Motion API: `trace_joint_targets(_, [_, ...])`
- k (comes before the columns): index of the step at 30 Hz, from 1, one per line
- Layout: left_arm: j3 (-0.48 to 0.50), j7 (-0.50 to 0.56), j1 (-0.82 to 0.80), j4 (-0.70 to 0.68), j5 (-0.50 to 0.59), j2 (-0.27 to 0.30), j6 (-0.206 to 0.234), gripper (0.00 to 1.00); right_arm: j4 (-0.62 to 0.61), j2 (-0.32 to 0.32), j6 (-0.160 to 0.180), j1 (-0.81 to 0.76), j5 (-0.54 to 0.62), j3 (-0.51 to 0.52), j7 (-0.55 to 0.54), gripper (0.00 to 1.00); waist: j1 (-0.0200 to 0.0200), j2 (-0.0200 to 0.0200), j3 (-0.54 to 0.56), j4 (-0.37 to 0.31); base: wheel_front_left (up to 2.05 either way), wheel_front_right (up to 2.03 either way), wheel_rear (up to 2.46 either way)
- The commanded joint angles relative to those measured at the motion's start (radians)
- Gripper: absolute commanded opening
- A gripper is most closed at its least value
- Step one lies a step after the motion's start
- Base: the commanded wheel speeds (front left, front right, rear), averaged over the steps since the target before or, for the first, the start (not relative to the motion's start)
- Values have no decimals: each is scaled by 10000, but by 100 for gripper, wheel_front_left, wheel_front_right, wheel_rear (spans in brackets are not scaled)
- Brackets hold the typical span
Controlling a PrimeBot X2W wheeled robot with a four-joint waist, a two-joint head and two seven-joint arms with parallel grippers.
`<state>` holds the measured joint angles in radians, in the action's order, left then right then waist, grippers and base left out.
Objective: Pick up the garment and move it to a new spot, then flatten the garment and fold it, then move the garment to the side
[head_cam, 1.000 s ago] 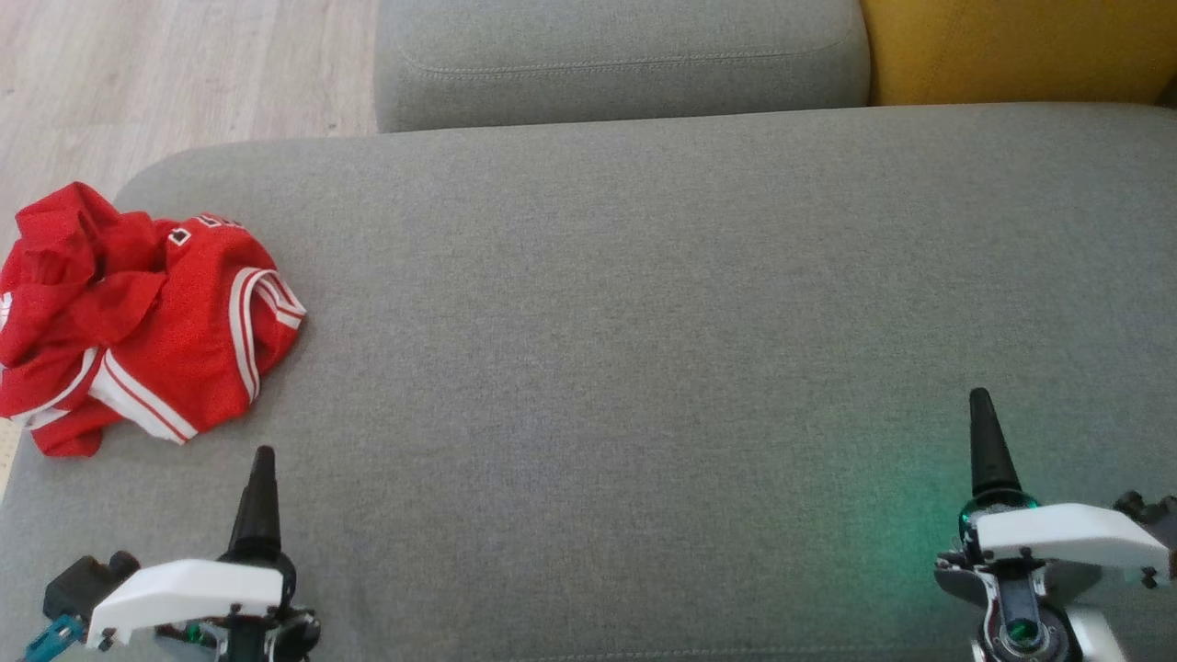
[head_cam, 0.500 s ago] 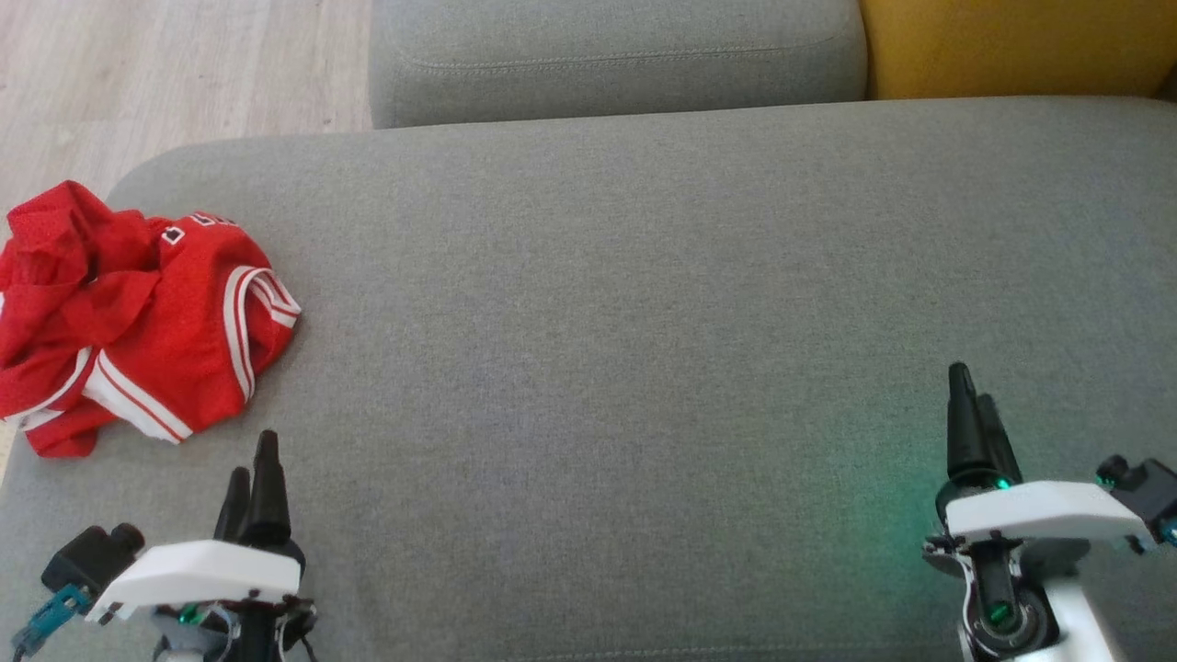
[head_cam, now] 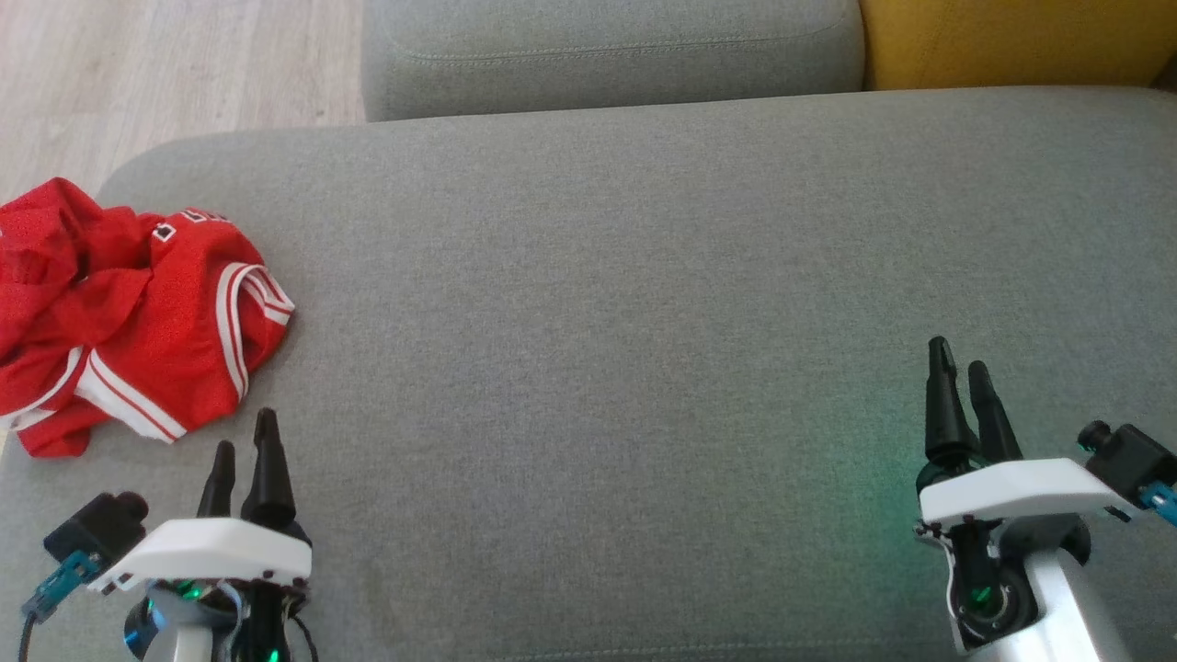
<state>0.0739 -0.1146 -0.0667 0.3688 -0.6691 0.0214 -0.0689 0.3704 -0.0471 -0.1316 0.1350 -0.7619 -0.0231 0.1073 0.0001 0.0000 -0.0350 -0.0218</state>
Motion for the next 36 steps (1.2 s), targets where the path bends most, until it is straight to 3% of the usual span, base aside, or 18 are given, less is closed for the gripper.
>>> trace_joint_targets(1, [151, -136, -492, -260, 407, 174, 60, 100, -271, -163, 6, 495, 394, -222, 197, 100, -1, 0, 6, 0, 0, 0, 0])
trace_joint_targets(36, [292, -1129, -913, 56, 4966, 260, 844, 100, 184, -51, 8, 1110, 5076, -321, 1199, 100, -1, 0, -64, -84, 0, 0, 0])
